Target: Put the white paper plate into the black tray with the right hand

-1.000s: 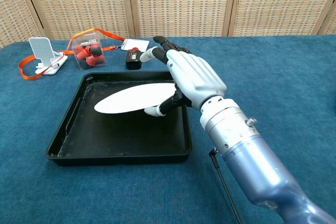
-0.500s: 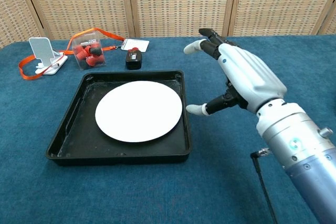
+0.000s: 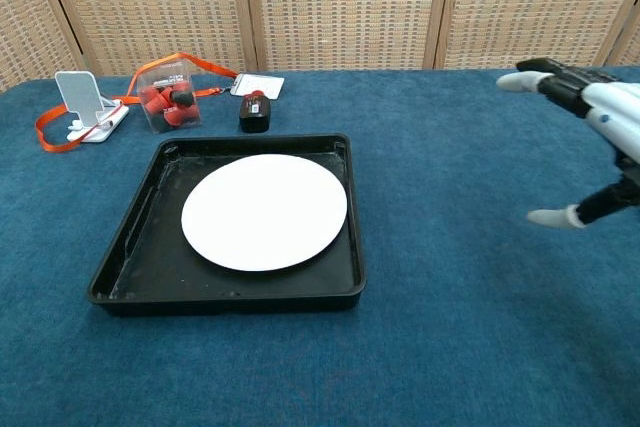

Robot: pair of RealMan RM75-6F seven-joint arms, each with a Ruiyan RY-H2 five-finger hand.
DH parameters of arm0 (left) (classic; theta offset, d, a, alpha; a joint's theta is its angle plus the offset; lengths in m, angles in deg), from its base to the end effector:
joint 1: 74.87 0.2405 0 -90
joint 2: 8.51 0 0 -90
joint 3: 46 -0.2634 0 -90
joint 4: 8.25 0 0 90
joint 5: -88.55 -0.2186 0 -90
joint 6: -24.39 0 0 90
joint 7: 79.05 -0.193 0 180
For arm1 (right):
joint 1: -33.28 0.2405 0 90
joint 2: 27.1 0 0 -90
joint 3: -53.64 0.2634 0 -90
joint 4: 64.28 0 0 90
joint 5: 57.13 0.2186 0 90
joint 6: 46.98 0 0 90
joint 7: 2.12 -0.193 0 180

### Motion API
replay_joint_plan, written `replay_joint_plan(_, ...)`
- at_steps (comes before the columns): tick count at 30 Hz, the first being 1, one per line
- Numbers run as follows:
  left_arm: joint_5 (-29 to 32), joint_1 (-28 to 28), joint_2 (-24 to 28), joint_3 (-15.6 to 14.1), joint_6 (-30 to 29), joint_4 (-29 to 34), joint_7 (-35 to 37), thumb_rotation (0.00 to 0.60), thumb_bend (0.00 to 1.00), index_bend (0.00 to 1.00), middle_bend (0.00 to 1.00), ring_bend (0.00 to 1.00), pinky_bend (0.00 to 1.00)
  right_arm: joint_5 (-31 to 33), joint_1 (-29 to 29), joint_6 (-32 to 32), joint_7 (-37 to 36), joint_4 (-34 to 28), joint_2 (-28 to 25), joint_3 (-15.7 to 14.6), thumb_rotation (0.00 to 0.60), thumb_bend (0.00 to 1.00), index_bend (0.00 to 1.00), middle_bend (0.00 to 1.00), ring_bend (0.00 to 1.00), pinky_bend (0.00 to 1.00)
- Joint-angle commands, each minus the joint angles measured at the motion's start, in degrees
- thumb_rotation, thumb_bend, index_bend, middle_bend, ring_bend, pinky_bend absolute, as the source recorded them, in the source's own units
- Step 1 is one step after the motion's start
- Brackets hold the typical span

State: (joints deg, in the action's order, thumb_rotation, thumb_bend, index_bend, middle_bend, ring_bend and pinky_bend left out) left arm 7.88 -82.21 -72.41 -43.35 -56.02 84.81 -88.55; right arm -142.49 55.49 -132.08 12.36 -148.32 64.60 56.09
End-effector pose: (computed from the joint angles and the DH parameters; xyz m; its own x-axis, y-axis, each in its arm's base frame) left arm -0.3307 0.2435 0.1457 0.5235 0.0772 0.8485 0.8495 0.0294 -0.5268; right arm -0.1984 -0.2986 0.0078 0.3138 0.0605 0.9475 -0.9025 -0.2909 0.3175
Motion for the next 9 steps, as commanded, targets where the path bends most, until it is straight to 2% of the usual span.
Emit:
replay_joint_plan(1, -0.26, 0.01, -0.11, -0.10, -0.18, 0.18, -0.38, 0.600, 0.00, 0.00, 0.00, 0.00, 0.00, 0.58, -2.93, -0.05, -0.13, -1.83, -4.38, -2.08, 0.600, 0.06, 0.08, 0.00, 0.00, 0.00)
replay_joint_plan(9, -1.39, 0.18, -0.55, -0.40, -1.10, 0.32, -1.35, 0.600, 0.00, 0.00, 0.00, 0.00, 0.00, 0.64, -6.95, -1.60, -1.78, -1.10, -9.49, -4.16, 0.600, 0.06, 0.06, 0.00, 0.00, 0.00)
